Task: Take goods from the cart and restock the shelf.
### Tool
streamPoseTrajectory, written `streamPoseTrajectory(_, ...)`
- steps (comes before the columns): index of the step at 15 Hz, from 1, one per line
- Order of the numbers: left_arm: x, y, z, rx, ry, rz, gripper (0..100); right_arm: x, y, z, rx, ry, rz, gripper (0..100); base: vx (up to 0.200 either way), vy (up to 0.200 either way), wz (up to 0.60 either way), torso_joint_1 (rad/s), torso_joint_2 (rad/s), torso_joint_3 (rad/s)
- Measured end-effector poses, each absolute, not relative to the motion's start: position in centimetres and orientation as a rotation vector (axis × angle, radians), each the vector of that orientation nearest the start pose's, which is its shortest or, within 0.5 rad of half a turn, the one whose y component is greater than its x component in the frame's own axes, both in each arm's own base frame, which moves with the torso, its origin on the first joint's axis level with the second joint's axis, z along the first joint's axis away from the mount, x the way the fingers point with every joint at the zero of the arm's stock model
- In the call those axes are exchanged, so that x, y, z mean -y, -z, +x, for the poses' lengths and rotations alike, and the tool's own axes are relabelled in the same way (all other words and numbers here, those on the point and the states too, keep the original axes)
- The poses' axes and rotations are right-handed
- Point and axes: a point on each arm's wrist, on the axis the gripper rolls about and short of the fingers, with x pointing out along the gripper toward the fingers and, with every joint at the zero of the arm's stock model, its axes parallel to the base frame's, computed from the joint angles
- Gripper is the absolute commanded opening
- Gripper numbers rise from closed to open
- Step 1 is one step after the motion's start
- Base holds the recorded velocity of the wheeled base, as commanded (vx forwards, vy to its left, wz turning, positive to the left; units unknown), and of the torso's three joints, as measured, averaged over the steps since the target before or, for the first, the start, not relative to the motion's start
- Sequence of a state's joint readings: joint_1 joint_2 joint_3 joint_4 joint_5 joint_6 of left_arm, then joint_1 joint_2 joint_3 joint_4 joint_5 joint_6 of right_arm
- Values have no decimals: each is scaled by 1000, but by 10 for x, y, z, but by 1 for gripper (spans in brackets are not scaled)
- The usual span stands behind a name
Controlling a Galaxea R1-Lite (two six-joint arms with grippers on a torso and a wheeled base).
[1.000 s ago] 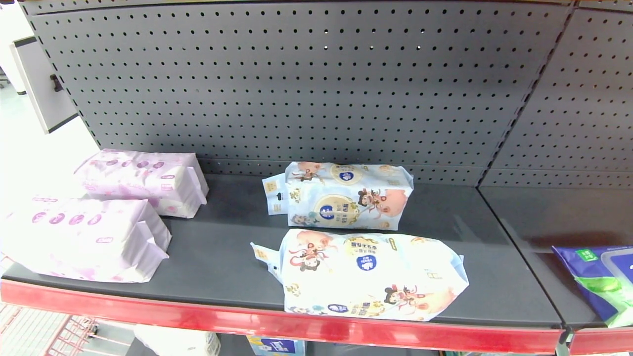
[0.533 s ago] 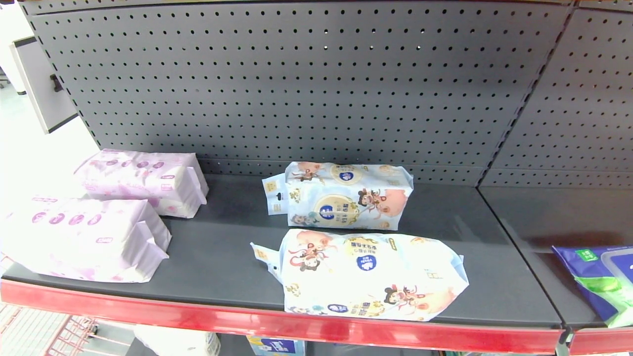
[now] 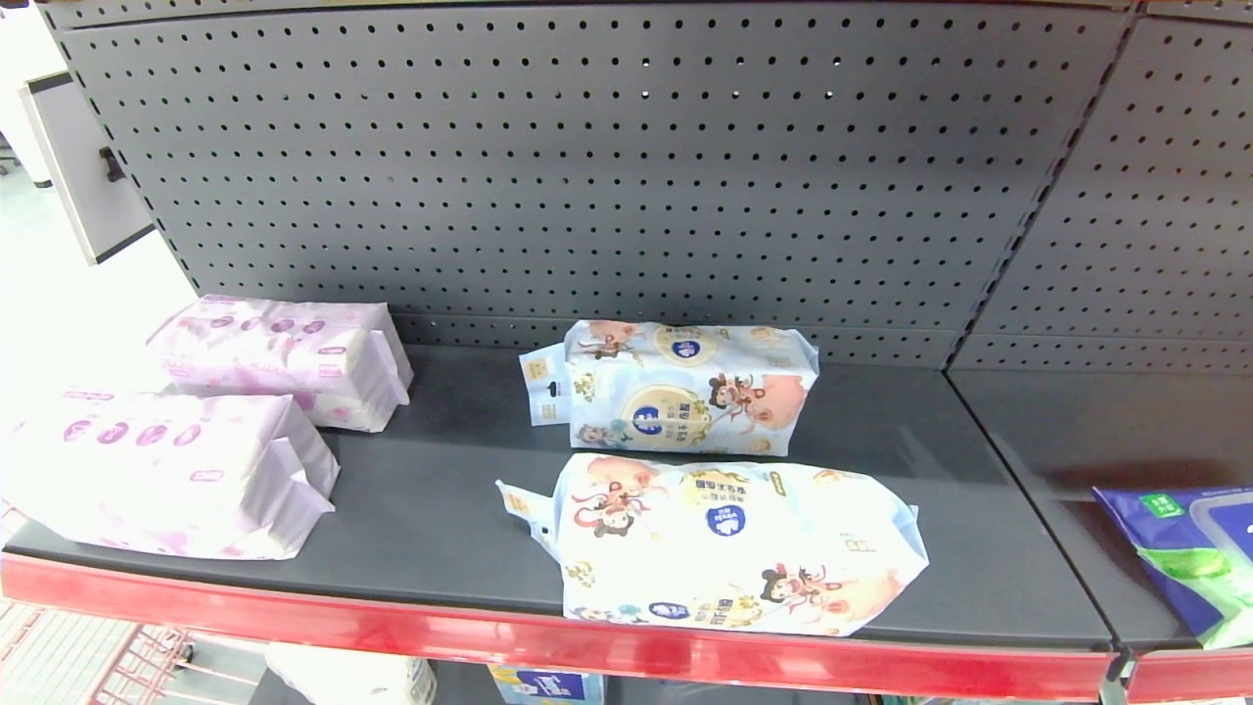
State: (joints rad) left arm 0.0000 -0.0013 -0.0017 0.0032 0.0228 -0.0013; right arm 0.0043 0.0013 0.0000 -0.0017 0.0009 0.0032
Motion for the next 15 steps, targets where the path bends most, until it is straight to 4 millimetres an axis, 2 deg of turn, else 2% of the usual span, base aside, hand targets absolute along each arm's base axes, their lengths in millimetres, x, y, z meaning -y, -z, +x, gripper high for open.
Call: streamPoseTrajectory(15, -1, -75, -23, -1, -23, -1, 100, 0, -76, -23, 0, -4, 4, 100, 0, 0, 0, 0, 0, 0)
